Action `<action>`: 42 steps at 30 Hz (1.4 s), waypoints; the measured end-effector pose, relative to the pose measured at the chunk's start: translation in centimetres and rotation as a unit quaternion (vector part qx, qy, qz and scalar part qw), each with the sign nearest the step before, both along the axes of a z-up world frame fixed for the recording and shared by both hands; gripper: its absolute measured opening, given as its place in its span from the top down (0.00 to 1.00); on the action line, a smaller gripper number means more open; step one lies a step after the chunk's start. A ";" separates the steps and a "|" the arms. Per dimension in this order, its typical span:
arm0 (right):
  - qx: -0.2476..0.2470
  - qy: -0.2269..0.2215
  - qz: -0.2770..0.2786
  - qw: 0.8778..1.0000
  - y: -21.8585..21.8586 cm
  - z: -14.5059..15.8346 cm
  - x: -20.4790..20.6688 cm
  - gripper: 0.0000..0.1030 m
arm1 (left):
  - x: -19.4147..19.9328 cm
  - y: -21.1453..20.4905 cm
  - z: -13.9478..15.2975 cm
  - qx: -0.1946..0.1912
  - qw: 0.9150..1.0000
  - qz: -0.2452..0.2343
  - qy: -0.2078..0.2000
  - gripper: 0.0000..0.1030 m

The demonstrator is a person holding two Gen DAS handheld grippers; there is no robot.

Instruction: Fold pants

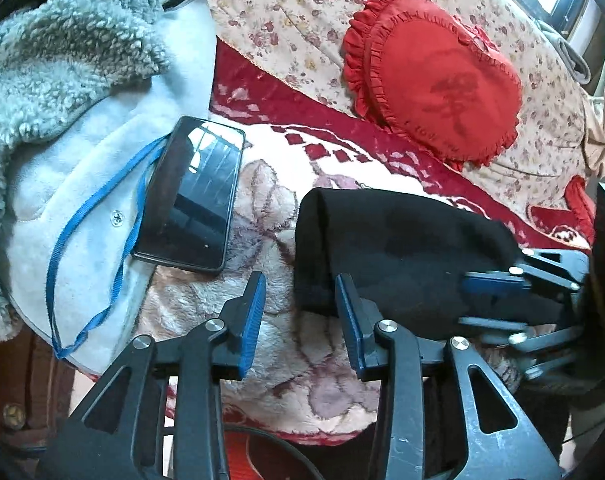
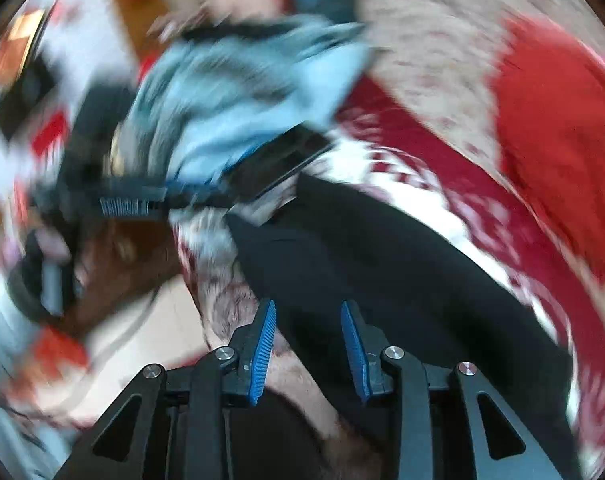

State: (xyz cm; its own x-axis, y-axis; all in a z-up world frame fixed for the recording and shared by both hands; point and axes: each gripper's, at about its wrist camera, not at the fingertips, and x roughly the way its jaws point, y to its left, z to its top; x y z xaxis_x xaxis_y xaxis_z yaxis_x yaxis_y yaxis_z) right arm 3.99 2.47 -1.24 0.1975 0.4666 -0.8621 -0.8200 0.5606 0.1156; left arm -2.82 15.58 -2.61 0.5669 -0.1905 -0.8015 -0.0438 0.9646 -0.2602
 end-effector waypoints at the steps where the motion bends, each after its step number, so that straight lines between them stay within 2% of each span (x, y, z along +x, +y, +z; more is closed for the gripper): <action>1: -0.008 0.001 0.006 1.000 0.7 -0.6 0.1 0.68 | 0.0 0.0 0.0 -0.003 1.000 0.000 0.000 0.66; 4: -0.019 0.079 0.025 0.996 2.9 -3.5 1.0 0.78 | 0.1 0.1 0.0 -0.014 1.000 0.003 0.001 0.66; 8: 0.022 0.143 0.019 0.989 4.9 -5.0 2.2 0.78 | -0.1 0.4 0.4 -0.009 1.000 0.007 -0.003 0.66; 10: 0.043 0.161 -0.001 0.986 4.5 -4.4 3.1 0.78 | -0.2 0.3 0.5 -0.007 1.000 0.006 -0.006 0.66; 12: 0.079 0.148 -0.027 0.985 2.8 -2.6 4.0 0.78 | -0.4 0.3 0.5 -0.009 1.000 0.003 -0.006 0.66; 14: 0.083 0.105 -0.055 0.989 1.6 -1.1 4.7 0.78 | -0.4 0.0 0.2 -0.015 1.000 0.001 -0.002 0.66; 16: 0.063 0.054 -0.077 0.994 1.3 -0.4 5.6 0.68 | -0.3 -0.5 -0.3 -0.021 1.000 -0.003 0.004 0.66; 19: -0.005 0.024 -0.059 0.998 2.9 -2.2 6.3 0.68 | -0.1 -1.2 -0.8 -0.024 1.000 -0.012 0.011 0.66; 21: -0.050 -0.012 -0.047 0.998 4.2 -4.1 6.1 0.68 | 0.0 -1.7 -1.0 -0.020 1.000 -0.018 0.014 0.66; 23: -0.035 -0.030 -0.054 0.997 3.7 -4.4 6.3 0.75 | 0.1 -1.9 -1.1 -0.017 1.000 -0.020 0.016 0.66; 25: -0.021 -0.030 -0.071 0.997 4.0 -4.6 7.3 1.00 | 0.4 -1.8 -1.0 -0.018 1.000 -0.018 0.017 0.66; 28: -0.016 -0.016 -0.097 0.995 5.7 -5.4 10.0 1.00 | 0.8 -1.8 -0.7 -0.019 1.000 -0.015 0.012 0.66; 32: 0.000 0.007 -0.111 0.994 5.5 -5.2 10.7 1.00 | 0.6 -2.3 -0.1 -0.026 0.999 -0.024 0.003 0.66; 35: 0.037 0.038 -0.144 0.988 2.5 -2.9 10.5 0.99 | 0.8 -3.6 0.0 -0.029 0.999 -0.038 0.003 0.64; 38: 0.042 0.034 -0.153 0.987 -1.7 -0.3 9.1 0.96 | 0.9 -5.5 0.3 -0.028 0.998 -0.054 -0.003 0.54; 42: 0.032 0.048 -0.176 0.983 -7.9 1.3 7.0 0.81 | 1.0 -8.2 0.6 -0.031 0.997 -0.074 -0.009 0.44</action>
State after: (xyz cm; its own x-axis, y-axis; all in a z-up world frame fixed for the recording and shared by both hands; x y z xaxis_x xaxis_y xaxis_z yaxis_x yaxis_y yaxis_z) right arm 10.98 -5.41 0.01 0.2758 0.4380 -0.8556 -0.5597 0.7969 0.2275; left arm -1.78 7.34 -1.99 0.5432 -0.3227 -0.7751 0.1037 0.9419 -0.3195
